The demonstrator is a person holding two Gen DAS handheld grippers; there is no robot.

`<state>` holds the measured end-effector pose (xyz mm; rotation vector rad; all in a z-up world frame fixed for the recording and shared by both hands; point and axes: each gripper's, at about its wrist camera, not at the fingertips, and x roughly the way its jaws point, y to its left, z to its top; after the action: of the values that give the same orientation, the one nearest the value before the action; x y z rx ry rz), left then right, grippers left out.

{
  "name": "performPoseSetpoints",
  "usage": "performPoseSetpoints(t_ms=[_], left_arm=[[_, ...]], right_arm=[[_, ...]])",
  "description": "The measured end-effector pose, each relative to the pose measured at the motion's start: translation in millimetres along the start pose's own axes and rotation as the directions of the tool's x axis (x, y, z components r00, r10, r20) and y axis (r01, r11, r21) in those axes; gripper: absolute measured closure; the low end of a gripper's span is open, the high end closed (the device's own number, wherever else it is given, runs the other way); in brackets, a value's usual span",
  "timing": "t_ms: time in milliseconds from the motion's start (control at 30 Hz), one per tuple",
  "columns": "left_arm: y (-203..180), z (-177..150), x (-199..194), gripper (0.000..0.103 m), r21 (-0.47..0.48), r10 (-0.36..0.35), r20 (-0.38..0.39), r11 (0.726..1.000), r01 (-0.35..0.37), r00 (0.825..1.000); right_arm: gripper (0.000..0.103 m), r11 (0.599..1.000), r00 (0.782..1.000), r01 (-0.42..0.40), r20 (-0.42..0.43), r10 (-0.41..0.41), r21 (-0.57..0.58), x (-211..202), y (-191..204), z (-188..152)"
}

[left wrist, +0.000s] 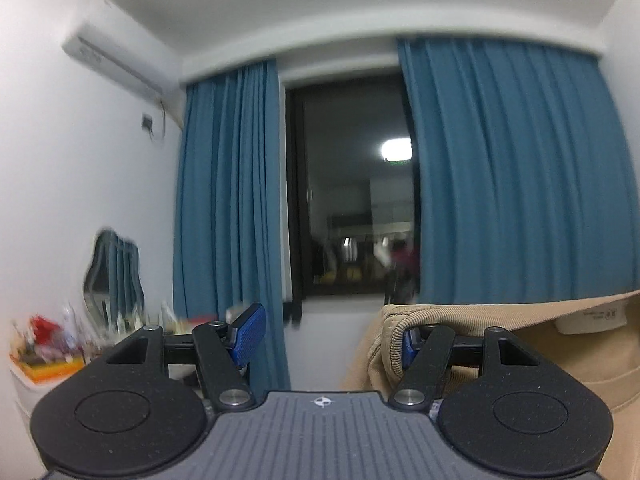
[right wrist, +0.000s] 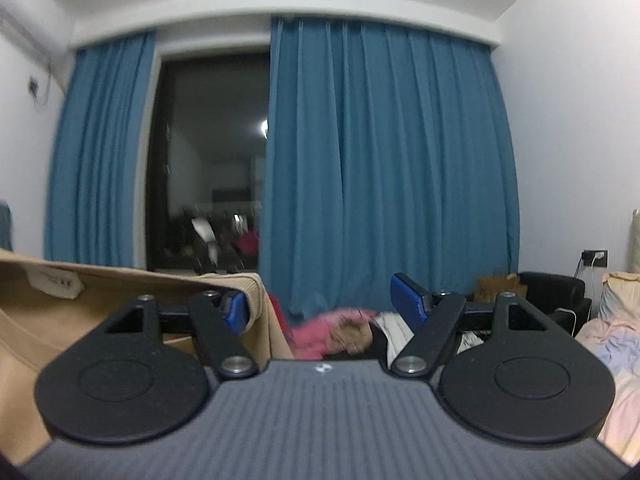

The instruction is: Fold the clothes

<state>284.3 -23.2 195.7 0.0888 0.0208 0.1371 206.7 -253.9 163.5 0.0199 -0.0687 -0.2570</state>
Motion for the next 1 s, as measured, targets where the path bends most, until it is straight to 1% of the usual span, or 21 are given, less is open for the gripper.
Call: performPoseSetpoints(t_ms=[67,133,200,233,267,333,367,433,500,533,567,600,633,700,733,767,800,833,867,933,1000], left_arm=[[-17.0,-47.0,52.4,0.036,-0.002,-0.006,-0.081,1.0,0.005,0.997],[-34.2,-96.4,102.0,0.036,0.026,-0.008,-0.15,1.0,0.012,0.989],[-46.8,-144.9,137.7,0.036,0.063,-0.004,-0.204,0.998,0.017,0.979],[-51.5,-171.0,154.3,0.036,0.082,-0.005,-0.237,0.996,0.026,0.971],[-56.1,-197.4,170.8,0.036,0.101,-0.007,-0.271,0.994,0.036,0.962],[-63.3,-244.0,188.6,0.036,0.138,-0.019,-0.332,0.988,0.069,0.943],[-66.9,-267.0,197.1,0.036,0.156,-0.024,-0.361,0.984,0.086,0.932],[-69.5,-300.4,210.5,0.036,0.218,-0.018,-0.405,0.969,0.116,0.914],[-77.6,-333.5,213.1,0.036,0.3,0.014,-0.462,0.943,0.141,0.887],[-79.2,-339.9,214.1,0.035,0.319,0.005,-0.479,0.932,0.168,0.878],[-80.5,-344.9,215.4,0.028,0.336,-0.005,-0.495,0.921,0.197,0.869],[-83.6,-346.7,214.3,0.023,0.353,-0.018,-0.508,0.908,0.227,0.861],[-87.5,-345.9,215.1,0.018,0.395,-0.026,-0.525,0.878,0.271,0.851],[-99.8,-346.4,209.5,0.016,0.498,-0.032,-0.527,0.798,0.339,0.849],[-106.1,-346.8,206.4,0.012,0.546,-0.034,-0.527,0.752,0.369,0.849],[-109.5,-342.8,200.2,0.011,0.56,-0.064,-0.543,0.715,0.418,0.837],[-109.6,-336.0,192.6,0.011,0.543,-0.103,-0.554,0.708,0.452,0.826],[-109.3,-328.8,185.0,0.009,0.521,-0.142,-0.563,0.704,0.483,0.814],[-109.1,-321.6,177.3,0.007,0.499,-0.18,-0.572,0.697,0.514,0.8],[-103.2,-303.1,157.2,0.006,0.447,-0.256,-0.551,0.713,0.54,0.794],[-95.1,-289.8,134.2,0.005,0.374,-0.313,-0.517,0.755,0.539,0.797]], right_arm=[[0.03,1.0,0.998,0.003,-0.057,-0.004,-0.014,40.4,5.0,-46.6],[0.03,1.0,0.992,0.0,-0.127,-0.003,-0.021,78.3,8.9,-95.5],[0.03,1.0,0.976,-0.021,-0.217,0.018,-0.013,111.4,10.7,-146.1],[0.03,0.999,0.966,-0.034,-0.257,0.031,-0.009,125.1,11.6,-170.2],[0.03,0.999,0.954,-0.048,-0.297,0.042,-0.012,137.8,13.3,-192.9],[0.031,0.997,0.925,-0.075,-0.375,0.059,-0.027,159.0,18.1,-236.1],[0.031,0.995,0.911,-0.089,-0.408,0.067,-0.035,166.6,20.6,-251.7],[0.031,0.992,0.877,-0.118,-0.473,0.082,-0.047,180.9,25.3,-282.2],[0.031,0.987,0.838,-0.156,-0.534,0.115,-0.03,189.3,27.6,-300.9],[0.03,0.985,0.82,-0.17,-0.558,0.129,-0.023,193.2,29.3,-306.6],[0.026,0.983,0.81,-0.181,-0.571,0.135,-0.025,195.0,32.1,-307.6],[0.018,0.979,0.799,-0.199,-0.584,0.143,-0.033,195.9,36.0,-305.3],[0.014,0.975,0.787,-0.22,-0.597,0.154,-0.04,196.1,40.2,-303.5],[0.014,0.954,0.751,-0.293,-0.632,0.193,-0.057,191.1,54.0,-300.5],[0.014,0.939,0.732,-0.337,-0.647,0.213,-0.073,186.3,62.5,-296.6],[0.016,0.921,0.718,-0.38,-0.654,0.238,-0.083,178.8,70.7,-291.9],[0.016,0.904,0.708,-0.418,-0.657,0.26,-0.092,171.2,78.3,-287.0],[0.016,0.898,0.715,-0.43,-0.643,0.274,-0.095,162.6,83.1,-280.4],[0.016,0.901,0.728,-0.426,-0.623,0.285,-0.086,152.7,85.0,-272.3],[0.016,0.906,0.753,-0.418,-0.584,0.305,-0.066,132.9,88.9,-256.0],[0.016,0.919,0.777,-0.393,-0.546,0.313,-0.033,112.2,86.3,-240.7]])
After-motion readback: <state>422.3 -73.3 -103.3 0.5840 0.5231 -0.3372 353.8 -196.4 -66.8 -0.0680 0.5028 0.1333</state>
